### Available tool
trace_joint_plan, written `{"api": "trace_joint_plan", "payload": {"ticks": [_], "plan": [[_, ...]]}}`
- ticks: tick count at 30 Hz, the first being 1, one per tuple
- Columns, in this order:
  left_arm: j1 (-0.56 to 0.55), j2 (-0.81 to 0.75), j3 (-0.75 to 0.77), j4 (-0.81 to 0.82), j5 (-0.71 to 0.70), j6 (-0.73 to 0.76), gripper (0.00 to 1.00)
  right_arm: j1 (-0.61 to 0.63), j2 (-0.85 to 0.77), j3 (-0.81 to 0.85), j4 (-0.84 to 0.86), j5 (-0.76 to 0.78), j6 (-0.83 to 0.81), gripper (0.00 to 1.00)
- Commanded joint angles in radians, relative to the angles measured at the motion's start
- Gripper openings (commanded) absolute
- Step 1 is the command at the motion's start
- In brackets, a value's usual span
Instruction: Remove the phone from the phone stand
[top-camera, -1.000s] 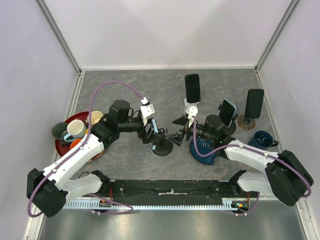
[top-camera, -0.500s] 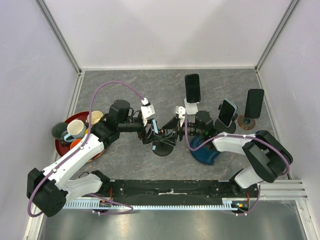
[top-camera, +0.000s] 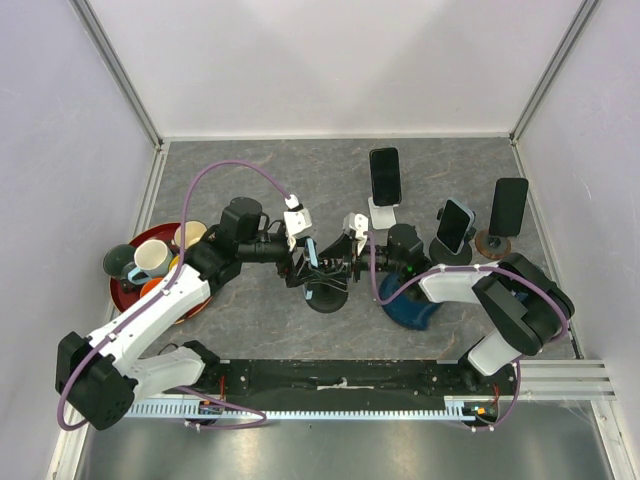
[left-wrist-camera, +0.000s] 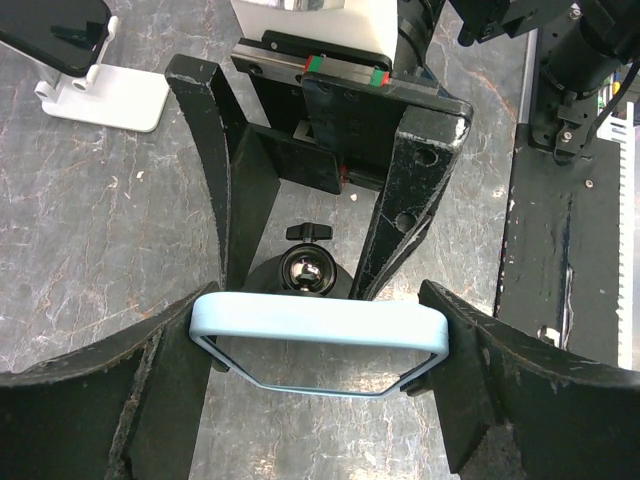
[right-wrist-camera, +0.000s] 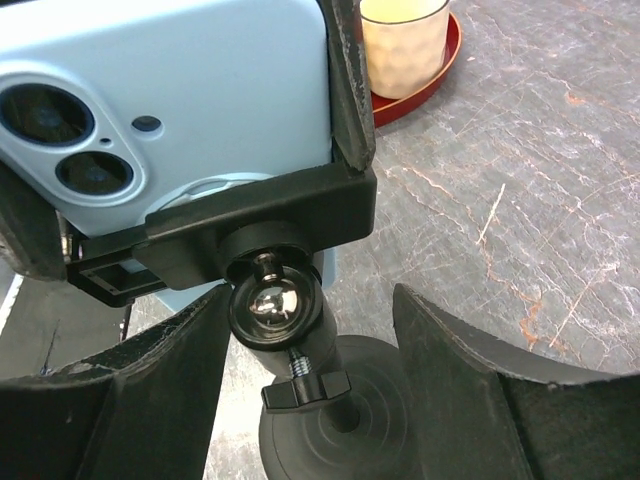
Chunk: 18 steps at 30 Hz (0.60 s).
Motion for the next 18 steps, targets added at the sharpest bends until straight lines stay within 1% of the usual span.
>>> {"api": "trace_joint_plan", "payload": {"ticks": [1,2,5,8,9,11,12,14,15,17,18], "plan": [[-0.008,0.003,0.039,0.027,0.074,0.017,0.22,0.007,-0.026,0.033,-0.029,-0.008,-0.072,0.72],[-0.006,0.003,0.039,0.027,0.075,0.017,0.23,0.007,-0.027,0.037,-0.053,-0.003,-0.08,0.72],[-0.008,-0.001,0.041,0.025,0.083,0.015,0.23,0.007,-0.027,0.03,-0.042,0.006,-0.086,0.68],[-0.008,0.003,0.042,0.028,0.089,0.011,0.24,0.01,-0.032,0.028,-0.036,0.001,-0.086,0.58],[-0.008,0.009,0.044,0.027,0.095,0.006,0.24,0.01,-0.033,0.028,-0.036,0.001,-0.087,0.53],[-0.008,0.01,0.047,0.027,0.105,0.0,0.25,0.011,-0.041,0.027,-0.034,0.004,-0.095,0.49],[-0.009,0.01,0.05,0.027,0.114,-0.002,0.25,0.013,-0.042,0.025,-0.034,0.004,-0.097,0.42],[-0.009,0.01,0.052,0.027,0.117,-0.003,0.27,0.018,-0.046,0.024,-0.033,0.009,-0.101,0.35],[-0.009,0.012,0.052,0.027,0.112,-0.003,0.3,0.021,-0.046,0.022,-0.033,0.015,-0.103,0.25],[-0.009,0.006,0.052,0.027,0.102,0.0,0.34,0.021,-0.047,0.011,-0.018,0.026,-0.103,0.1],[-0.009,0.001,0.053,0.028,0.086,0.0,0.4,0.022,-0.044,0.007,-0.008,0.03,-0.104,0.0]]}}
